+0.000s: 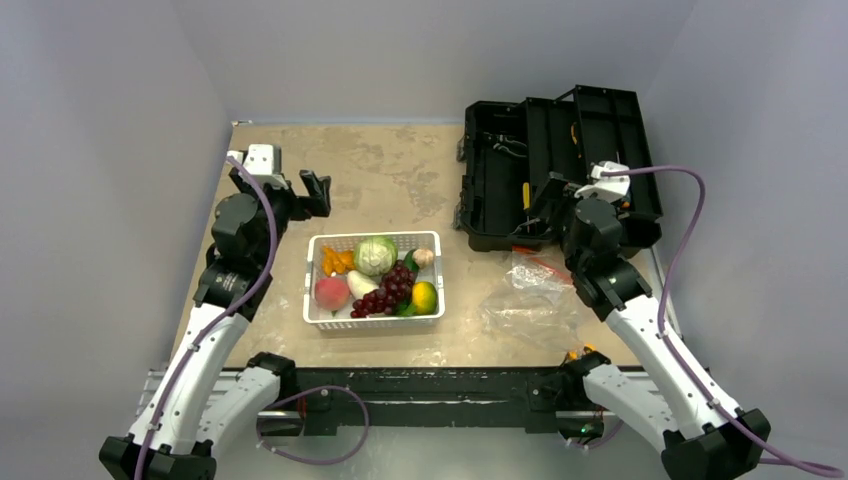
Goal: Place the food in the zip-top bag and seal the zipper
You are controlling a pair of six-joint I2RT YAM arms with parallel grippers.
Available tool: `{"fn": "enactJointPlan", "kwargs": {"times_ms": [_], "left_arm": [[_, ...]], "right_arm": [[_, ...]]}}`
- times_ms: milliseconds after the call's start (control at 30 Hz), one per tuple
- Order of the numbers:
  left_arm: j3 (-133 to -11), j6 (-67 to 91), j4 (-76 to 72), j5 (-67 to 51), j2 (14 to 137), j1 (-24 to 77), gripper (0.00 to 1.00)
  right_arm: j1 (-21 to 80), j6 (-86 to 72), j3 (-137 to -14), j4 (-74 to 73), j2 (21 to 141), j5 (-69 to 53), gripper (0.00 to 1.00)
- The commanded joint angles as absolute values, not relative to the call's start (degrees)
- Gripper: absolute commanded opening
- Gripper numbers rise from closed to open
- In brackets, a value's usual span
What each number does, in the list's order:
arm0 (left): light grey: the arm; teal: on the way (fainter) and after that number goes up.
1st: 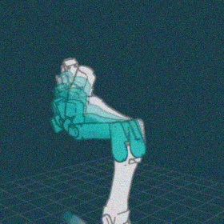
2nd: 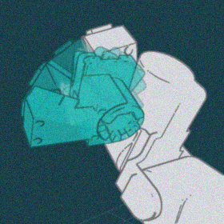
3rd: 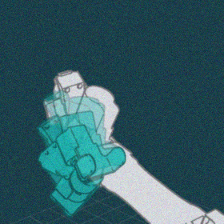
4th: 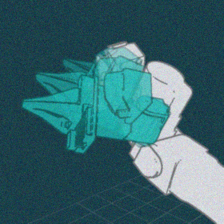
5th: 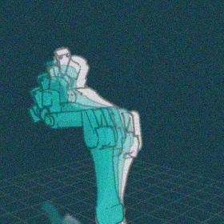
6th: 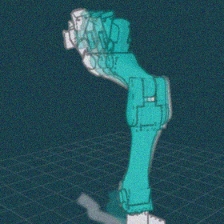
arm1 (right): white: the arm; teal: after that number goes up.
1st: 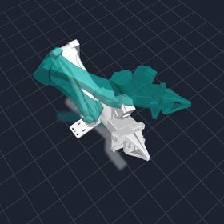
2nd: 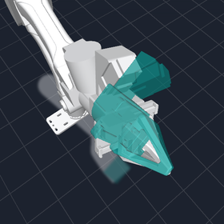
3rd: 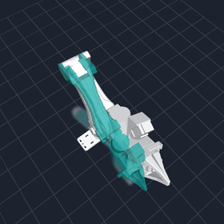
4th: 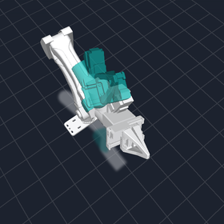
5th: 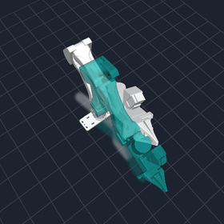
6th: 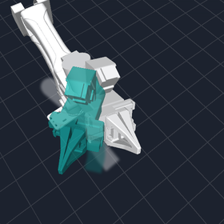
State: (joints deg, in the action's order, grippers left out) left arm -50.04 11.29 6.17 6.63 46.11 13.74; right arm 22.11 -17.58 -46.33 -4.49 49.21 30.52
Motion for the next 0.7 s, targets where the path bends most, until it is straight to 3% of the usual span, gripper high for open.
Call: {"fn": "enactJointPlan", "kwargs": {"times_ms": [0, 667], "left_arm": [[-52.76, 10.33, 3.53, 2.88, 46.61, 15.64, 0.96], [-56.70, 15.54, 5.89, -9.09, 52.77, 20.10, 0.95]], "right_arm": [[23.35, -21.91, -48.20, -13.41, 48.31, 31.01, 0.99], [23.33, -58.58, -43.88, -48.21, 45.27, 33.49, 0.99]]}}
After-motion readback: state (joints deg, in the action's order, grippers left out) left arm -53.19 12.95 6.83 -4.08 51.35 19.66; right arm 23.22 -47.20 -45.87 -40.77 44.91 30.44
